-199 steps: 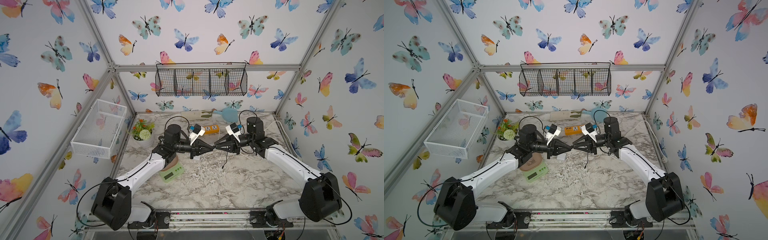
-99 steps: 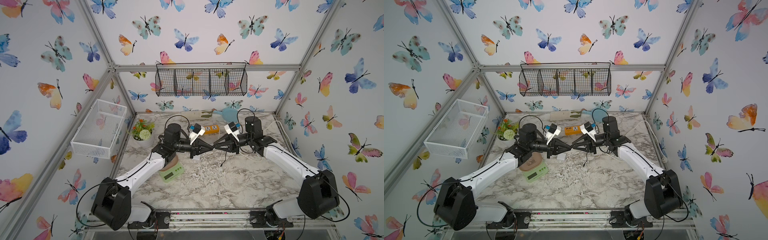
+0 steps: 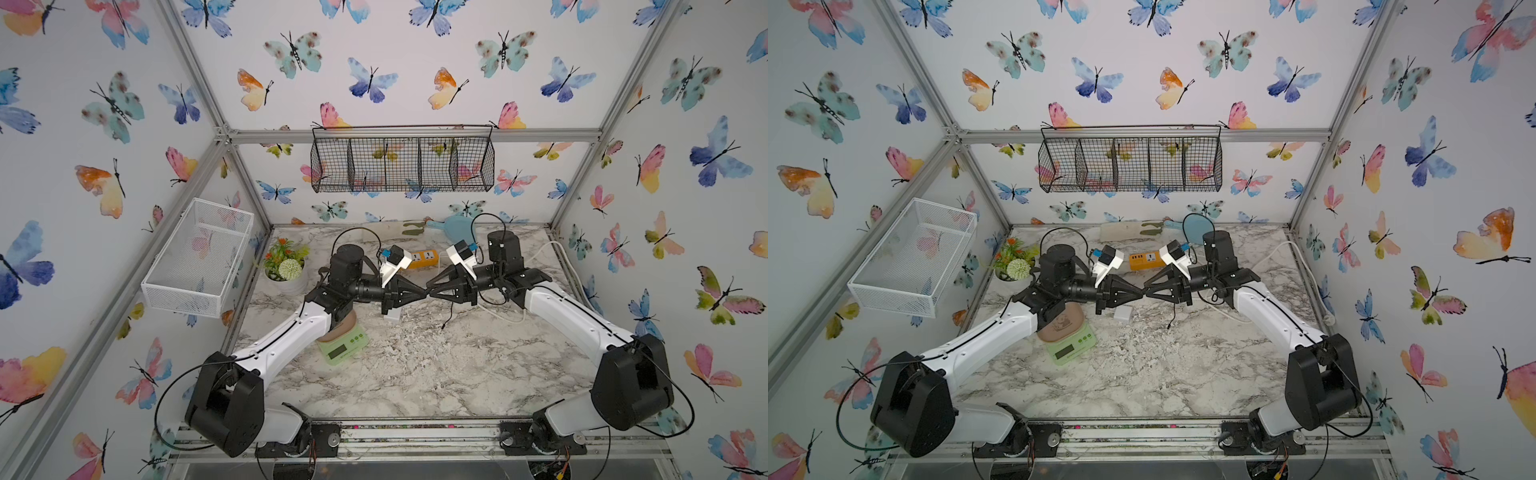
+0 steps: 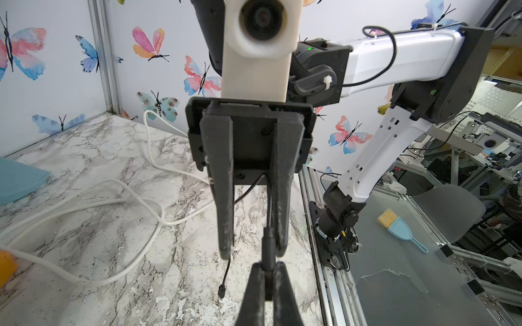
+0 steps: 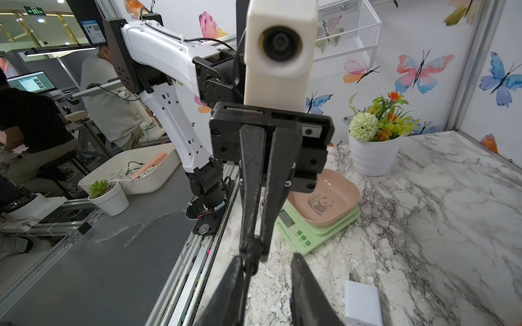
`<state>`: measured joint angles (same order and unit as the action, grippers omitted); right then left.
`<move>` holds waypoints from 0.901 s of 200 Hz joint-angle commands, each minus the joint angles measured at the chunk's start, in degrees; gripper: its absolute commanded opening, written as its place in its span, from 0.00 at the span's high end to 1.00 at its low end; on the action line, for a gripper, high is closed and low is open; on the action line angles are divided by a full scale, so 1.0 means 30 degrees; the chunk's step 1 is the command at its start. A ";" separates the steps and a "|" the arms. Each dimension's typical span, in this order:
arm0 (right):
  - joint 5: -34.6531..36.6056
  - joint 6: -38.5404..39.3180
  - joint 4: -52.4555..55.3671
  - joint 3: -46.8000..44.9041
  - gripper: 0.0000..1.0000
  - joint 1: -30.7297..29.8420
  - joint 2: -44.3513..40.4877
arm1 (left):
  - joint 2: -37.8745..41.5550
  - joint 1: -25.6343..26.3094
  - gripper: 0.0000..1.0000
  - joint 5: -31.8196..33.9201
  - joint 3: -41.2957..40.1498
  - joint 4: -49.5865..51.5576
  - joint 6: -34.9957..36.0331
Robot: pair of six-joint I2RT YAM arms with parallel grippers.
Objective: Charge the electronic scale
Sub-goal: Pick up the charging cable from the center of the board.
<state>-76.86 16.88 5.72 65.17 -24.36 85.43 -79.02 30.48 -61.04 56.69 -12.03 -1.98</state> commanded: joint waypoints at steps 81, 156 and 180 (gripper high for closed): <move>0.0525 -0.0356 0.0702 0.0441 0.96 -0.0105 0.0297 | -0.0215 0.0123 0.41 0.0598 0.0345 0.0385 0.0390; 0.9264 -0.4099 -0.2569 -0.1953 0.98 0.0189 -0.1094 | 0.0341 -0.3229 0.01 0.6439 -0.3936 -0.4548 -0.4951; 1.0979 -0.6189 -0.4116 -0.3106 0.98 0.0522 -0.1641 | -0.1383 -0.3187 0.01 0.8154 -0.3609 -0.2803 -0.4731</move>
<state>-53.80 6.02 -0.45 58.43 -23.77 83.07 -78.59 20.49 -44.16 45.30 -21.65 -13.54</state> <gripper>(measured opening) 0.086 0.988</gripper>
